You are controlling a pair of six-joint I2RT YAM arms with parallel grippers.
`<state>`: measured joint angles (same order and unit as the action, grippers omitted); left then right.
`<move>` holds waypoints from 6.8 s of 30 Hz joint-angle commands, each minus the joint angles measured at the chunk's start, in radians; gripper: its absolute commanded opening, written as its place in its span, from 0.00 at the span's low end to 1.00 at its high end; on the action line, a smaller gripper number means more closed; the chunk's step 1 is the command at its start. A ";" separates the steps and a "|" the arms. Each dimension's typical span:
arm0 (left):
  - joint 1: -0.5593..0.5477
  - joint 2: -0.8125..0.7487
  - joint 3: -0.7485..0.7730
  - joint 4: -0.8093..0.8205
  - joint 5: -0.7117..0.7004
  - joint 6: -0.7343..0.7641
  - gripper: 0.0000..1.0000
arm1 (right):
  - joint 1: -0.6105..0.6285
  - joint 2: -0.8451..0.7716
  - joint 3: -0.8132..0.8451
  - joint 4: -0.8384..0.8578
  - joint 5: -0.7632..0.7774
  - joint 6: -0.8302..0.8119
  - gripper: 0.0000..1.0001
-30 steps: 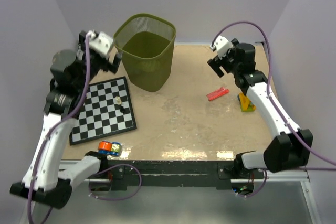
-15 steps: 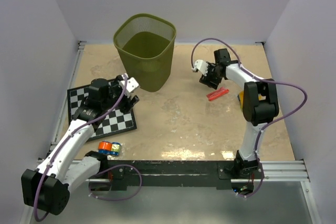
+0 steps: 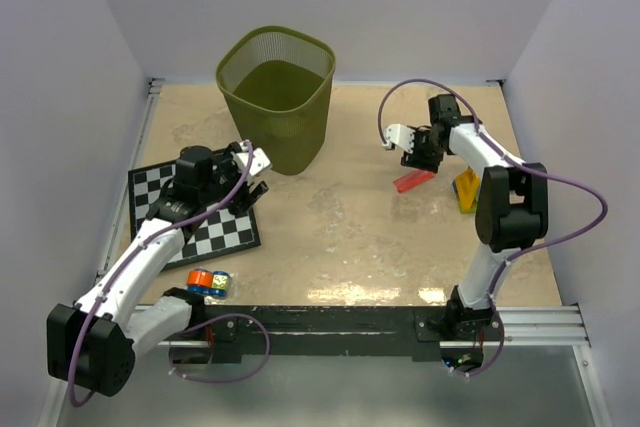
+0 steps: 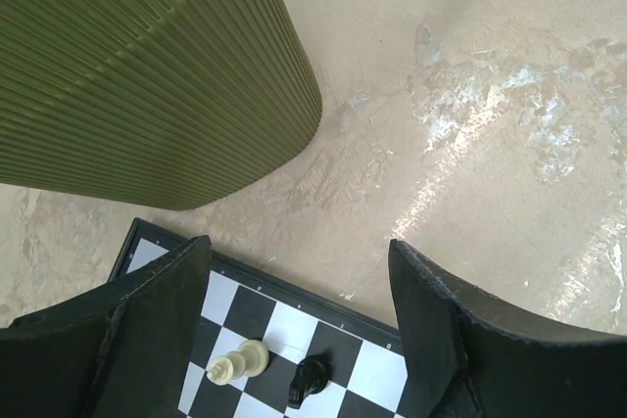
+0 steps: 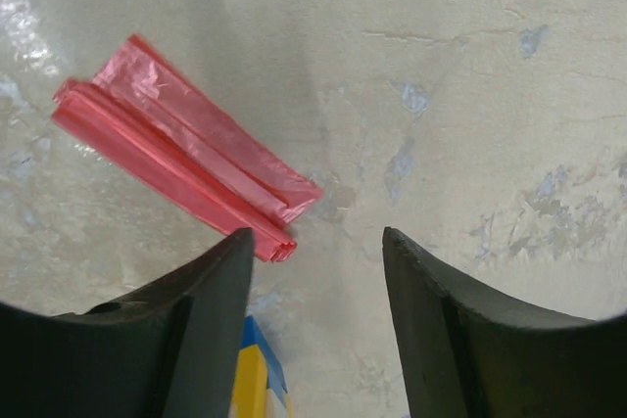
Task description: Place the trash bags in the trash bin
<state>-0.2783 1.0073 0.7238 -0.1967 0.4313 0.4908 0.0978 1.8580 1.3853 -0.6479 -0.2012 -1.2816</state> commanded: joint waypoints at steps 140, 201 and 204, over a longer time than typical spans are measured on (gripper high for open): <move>-0.581 0.506 1.055 -0.435 -0.217 0.140 0.00 | -0.043 -0.657 -0.213 0.424 0.046 1.194 0.99; -0.630 0.404 1.283 0.371 -0.241 0.755 0.00 | -0.046 -0.744 -0.347 0.407 -0.559 0.963 0.98; -0.630 0.404 1.290 0.375 -0.247 0.781 0.00 | -0.041 -0.784 -0.376 0.454 -0.765 0.970 0.98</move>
<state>-0.9047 1.4128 1.9953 0.1181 0.2008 1.1995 0.0521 1.1530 1.0241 -0.2314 -0.5766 -0.2302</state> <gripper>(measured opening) 0.012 0.978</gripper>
